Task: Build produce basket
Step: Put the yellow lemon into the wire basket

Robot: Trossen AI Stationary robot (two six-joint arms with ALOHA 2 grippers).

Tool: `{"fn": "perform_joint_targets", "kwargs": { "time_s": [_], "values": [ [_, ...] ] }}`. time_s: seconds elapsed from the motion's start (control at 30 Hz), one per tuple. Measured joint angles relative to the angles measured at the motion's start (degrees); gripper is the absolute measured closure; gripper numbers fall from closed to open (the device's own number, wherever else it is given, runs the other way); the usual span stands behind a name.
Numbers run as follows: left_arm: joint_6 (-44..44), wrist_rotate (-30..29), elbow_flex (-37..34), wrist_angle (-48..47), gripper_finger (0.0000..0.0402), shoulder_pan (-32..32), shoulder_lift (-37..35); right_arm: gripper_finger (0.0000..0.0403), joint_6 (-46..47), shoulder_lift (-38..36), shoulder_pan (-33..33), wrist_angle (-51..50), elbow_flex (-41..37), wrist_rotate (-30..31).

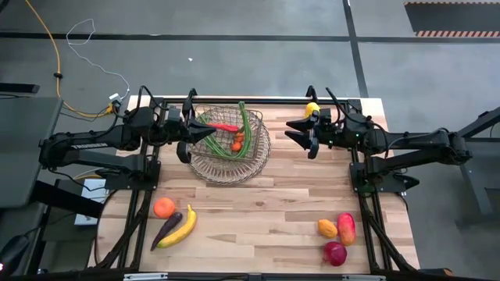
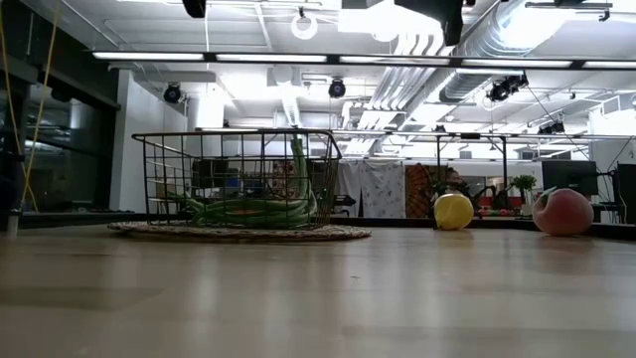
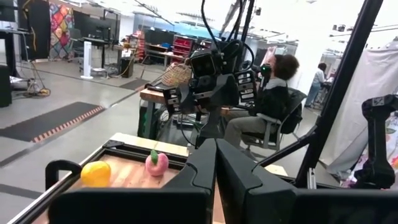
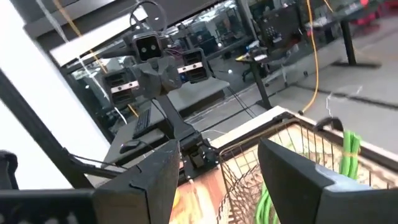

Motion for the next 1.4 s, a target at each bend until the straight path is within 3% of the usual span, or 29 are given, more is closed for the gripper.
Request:
{"fn": "perform_joint_targets", "kwargs": {
  "time_s": [0.13, 0.3, 0.5, 0.73, 0.83, 0.97, 1.07, 1.17, 1.27, 1.4],
  "values": [
    [-1.52, -0.21, 0.0, 0.02, 0.0401, 0.0, -0.02, 0.0179, 2.07, 0.02, -0.8, -1.94, 0.02, -4.86],
    [-2.08, -0.74, 0.0, 0.01, 0.0401, 0.0, -0.01, 0.0133, 1.39, 0.02, -0.75, -1.36, 0.02, -8.3],
    [-2.08, -2.64, 0.0, 0.02, 0.0401, 0.0, -0.01, 0.0083, 1.58, 0.0, -0.75, -0.98, 0.04, -9.77],
    [-2.08, -3.07, 0.0, 0.02, 0.0401, 0.0, -0.02, 0.0062, -2.01, 0.06, -0.73, -3.73, 2.44, -11.01],
    [-1.94, -3.29, 0.0, 0.02, 0.0401, 0.04, -0.01, 0.0061, -6.13, 0.33, 0.55, -13.36, 9.64, -12.49],
    [-1.44, -4.0, 0.0, -0.05, 0.0401, 0.07, -0.02, 0.0061, -7.82, 3.47, 4.31, -41.99, 23.09, -9.91],
    [-0.94, -4.09, 0.0, -0.53, 0.0401, 0.07, 0.0, 0.0061, 1.38, 7.35, 7.65, -62.79, 30.65, -8.64],
    [-0.98, -3.8, 0.0, -1.0, 0.0401, 0.09, -0.01, 0.0061, 15.07, 11.21, 12.0, -77.33, 34.19, -9.8],
    [-0.96, -3.18, 0.0, -2.04, 0.0401, 0.09, -0.02, 0.0061, 27.18, 14.36, 17.93, -85.45, 33.98, -11.62],
    [-0.96, -2.59, 0.0, -3.93, 0.0401, 0.09, -0.02, 0.0061, 40.18, 18.38, 26.05, -87.36, 30.17, -14.06]
  ]
}}
